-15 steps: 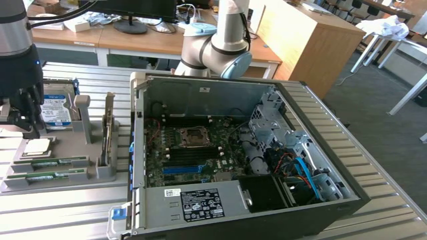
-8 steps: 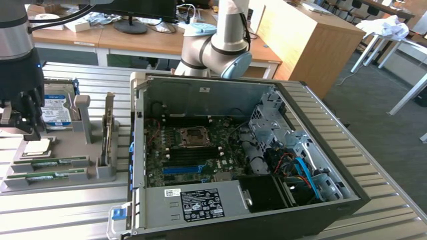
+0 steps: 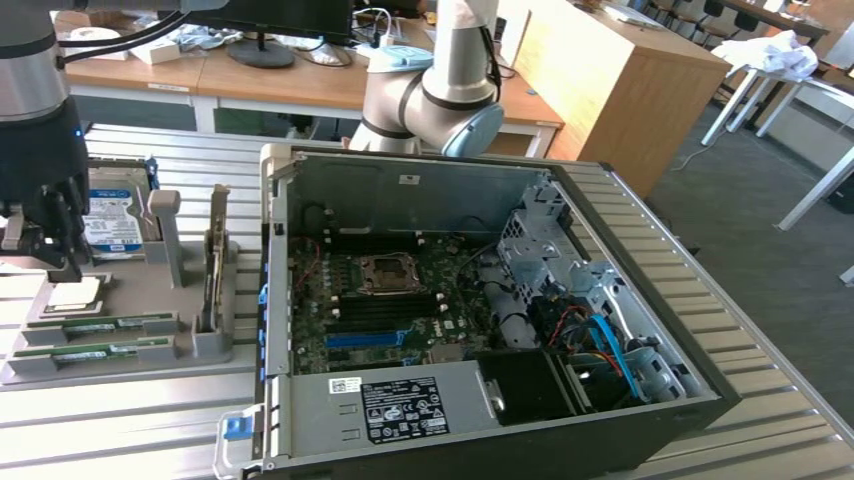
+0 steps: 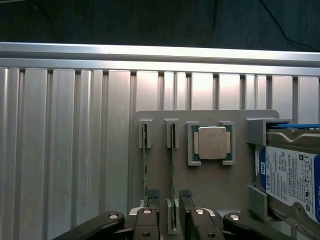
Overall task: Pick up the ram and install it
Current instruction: 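Pick up the ram and move it above insertion slot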
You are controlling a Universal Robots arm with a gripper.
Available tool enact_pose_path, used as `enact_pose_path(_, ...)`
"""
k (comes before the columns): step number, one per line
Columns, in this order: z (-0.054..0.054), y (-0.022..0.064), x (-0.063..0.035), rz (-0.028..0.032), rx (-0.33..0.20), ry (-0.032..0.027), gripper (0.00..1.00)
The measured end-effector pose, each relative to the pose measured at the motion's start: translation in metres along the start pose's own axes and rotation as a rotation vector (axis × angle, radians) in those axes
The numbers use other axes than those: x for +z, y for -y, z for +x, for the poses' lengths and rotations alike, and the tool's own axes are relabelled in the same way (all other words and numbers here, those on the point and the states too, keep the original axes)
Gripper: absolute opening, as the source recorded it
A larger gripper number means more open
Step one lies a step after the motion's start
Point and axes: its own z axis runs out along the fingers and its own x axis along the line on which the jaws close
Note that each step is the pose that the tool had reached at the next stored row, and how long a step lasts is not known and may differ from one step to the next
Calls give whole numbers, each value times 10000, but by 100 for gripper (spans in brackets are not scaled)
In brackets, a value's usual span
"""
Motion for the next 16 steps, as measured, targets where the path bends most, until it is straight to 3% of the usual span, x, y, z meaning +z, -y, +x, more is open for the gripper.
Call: enact_pose_path(16, 99, -4, -4, -3, 0, -2, 30)
